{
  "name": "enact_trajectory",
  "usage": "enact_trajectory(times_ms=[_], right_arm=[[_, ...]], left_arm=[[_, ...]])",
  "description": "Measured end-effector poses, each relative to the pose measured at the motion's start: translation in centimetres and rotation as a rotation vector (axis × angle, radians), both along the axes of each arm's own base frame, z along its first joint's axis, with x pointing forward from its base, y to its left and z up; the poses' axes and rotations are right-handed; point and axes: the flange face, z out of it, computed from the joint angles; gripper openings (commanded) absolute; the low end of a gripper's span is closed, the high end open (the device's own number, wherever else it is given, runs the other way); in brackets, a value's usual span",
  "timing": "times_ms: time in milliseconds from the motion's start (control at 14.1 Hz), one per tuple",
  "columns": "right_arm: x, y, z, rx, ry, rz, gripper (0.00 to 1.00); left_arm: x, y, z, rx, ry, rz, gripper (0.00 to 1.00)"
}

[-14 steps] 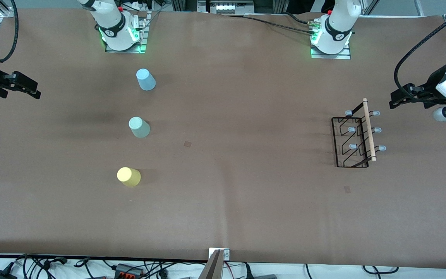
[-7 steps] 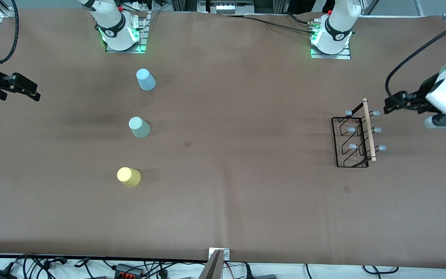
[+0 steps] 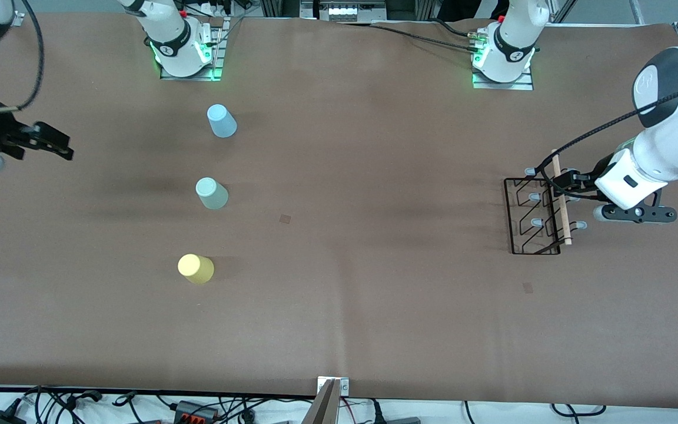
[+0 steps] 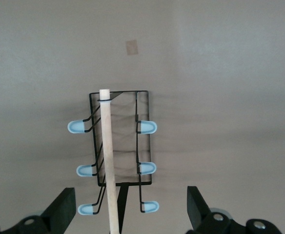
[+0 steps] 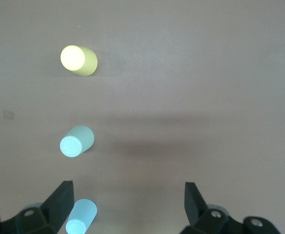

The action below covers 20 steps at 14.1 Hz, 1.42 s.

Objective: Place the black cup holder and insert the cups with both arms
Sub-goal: 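Grasp the rack handle with the left gripper while the right gripper reaches the blue cup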

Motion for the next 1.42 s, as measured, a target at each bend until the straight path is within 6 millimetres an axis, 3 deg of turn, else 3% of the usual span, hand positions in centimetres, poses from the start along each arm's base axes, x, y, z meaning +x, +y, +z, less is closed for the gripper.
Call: enact_trajectory(times_ms=[283, 567, 779, 1133, 1417], right_arm=[[1.8, 4.3, -6.5, -0.006, 0.036, 0.010, 1.00], [1.1, 10.5, -13.1, -0.024, 0.095, 0.020, 1.00], [0.8, 11.3, -17.1, -0.032, 0.135, 0.028, 1.00], [-0.1, 13.5, -22.1, -0.029, 0.111, 0.023, 1.00], [-1.0, 16.3, -24.4, -0.024, 0.127, 0.005, 1.00]], left_arm=[[-1.9, 1.0, -3.9, -0.001, -0.021, -0.004, 0.93], [-4.4, 0.9, -7.9, 0.000, -0.009, -0.006, 0.80], [-5.0, 0.9, -9.0, 0.000, 0.000, -0.007, 0.68], [-5.3, 2.2, -10.1, 0.013, 0.007, -0.003, 0.53], [-5.3, 2.4, -11.3, 0.023, 0.025, -0.013, 0.28]])
